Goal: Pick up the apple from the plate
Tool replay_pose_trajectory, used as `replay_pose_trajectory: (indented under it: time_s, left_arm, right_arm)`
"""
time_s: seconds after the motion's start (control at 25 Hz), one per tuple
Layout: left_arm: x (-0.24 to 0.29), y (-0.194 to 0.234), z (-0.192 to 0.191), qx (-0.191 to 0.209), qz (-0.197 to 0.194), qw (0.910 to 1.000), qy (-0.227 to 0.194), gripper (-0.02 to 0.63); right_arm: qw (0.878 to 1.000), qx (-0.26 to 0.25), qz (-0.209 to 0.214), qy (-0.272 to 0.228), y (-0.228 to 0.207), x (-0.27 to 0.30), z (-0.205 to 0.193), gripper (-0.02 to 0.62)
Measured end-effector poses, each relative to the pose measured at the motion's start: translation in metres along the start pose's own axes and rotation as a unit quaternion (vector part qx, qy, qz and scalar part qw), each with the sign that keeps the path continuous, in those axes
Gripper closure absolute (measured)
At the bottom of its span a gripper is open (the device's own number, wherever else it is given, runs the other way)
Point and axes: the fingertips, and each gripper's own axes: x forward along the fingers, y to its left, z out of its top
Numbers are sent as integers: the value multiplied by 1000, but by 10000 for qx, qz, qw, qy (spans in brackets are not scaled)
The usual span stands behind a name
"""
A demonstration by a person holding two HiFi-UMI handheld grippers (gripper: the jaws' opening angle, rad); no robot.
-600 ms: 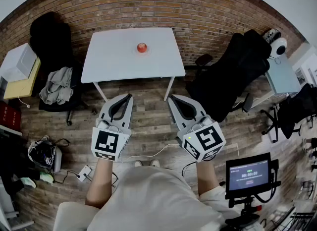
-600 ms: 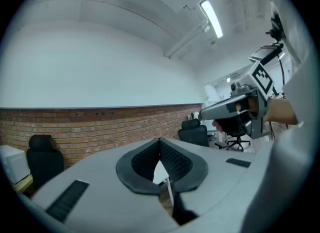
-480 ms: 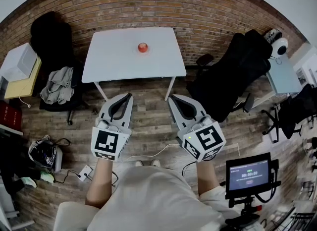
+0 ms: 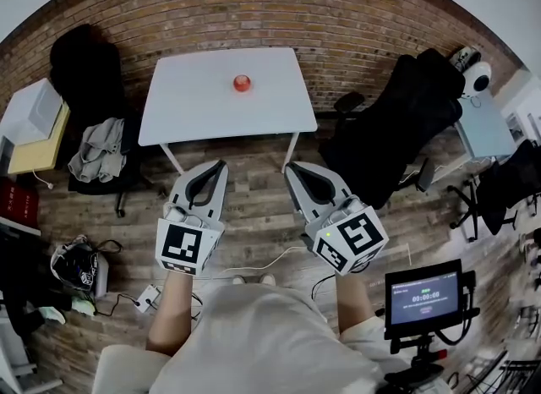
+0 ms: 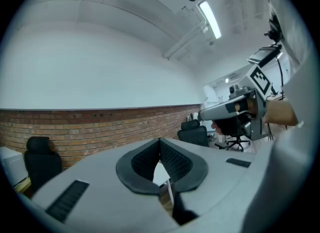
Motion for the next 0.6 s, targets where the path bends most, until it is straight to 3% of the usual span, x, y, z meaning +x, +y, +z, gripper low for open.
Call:
replay_pose_trajectory:
  time_s: [0.28,0.6]
  left_arm:
    - [-5,-7,2,60,101,9999,-57,600]
    - [12,-10,2,15,290,9996,65,600]
  right_arm:
    - [10000,57,-51,-9,-4,-9,-3,594]
    - [9997,110,201,16,-25,-5,1,594]
